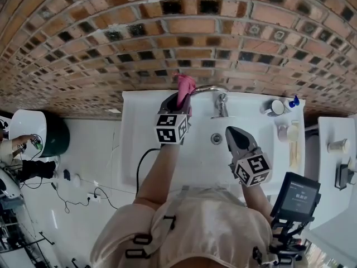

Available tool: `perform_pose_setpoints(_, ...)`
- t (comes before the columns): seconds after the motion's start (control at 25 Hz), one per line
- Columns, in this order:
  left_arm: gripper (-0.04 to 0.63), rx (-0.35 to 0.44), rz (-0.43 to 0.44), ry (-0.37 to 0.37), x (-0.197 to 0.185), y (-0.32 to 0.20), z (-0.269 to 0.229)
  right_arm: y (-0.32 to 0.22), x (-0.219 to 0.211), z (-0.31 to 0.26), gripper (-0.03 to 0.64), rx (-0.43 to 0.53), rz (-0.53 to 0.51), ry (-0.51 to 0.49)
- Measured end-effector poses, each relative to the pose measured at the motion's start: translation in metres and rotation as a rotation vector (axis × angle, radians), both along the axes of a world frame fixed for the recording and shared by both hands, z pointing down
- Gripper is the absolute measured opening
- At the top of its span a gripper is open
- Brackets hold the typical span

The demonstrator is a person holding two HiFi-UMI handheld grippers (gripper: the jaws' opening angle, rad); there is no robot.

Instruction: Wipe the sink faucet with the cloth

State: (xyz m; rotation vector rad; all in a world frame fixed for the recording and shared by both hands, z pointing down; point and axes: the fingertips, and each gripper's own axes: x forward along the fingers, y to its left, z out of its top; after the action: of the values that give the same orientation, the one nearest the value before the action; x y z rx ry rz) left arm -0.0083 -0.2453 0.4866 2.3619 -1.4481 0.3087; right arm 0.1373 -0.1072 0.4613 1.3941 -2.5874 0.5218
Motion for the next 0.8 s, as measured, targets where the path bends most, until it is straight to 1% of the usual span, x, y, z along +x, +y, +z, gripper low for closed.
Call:
perform_pose_setpoints(0.16, 0.089, 0.046, 0.019, -0.025, 0.008, 0.001, -0.019, 0.000, -0.002, -0.001, -0.008, 0.005, -0.001, -0.011)
perform_pose_setpoints(0.32, 0.091, 0.099, 0.050, 0.000, 0.022, 0.005, -0.041, 0.004, -0.001, -0.002, -0.007, 0.011, -0.002, -0.019)
perform_pose_setpoints(0.44, 0.091, 0.136, 0.085, -0.024, 0.038, 0.006, -0.056, 0.007, 0.005, -0.004, -0.007, 0.016, 0.010, -0.025)
perform_pose_setpoints(0.68, 0.091, 0.173, 0.166, -0.034, 0.079, 0.014, -0.073, 0.015, 0.022, -0.005, -0.007, 0.019, 0.037, -0.028)
perform_pose_setpoints(0.8, 0.091, 0.164, 0.220, -0.029, 0.106, 0.020, -0.073, 0.019, 0.034, -0.002, -0.008, 0.011, 0.054, -0.027)
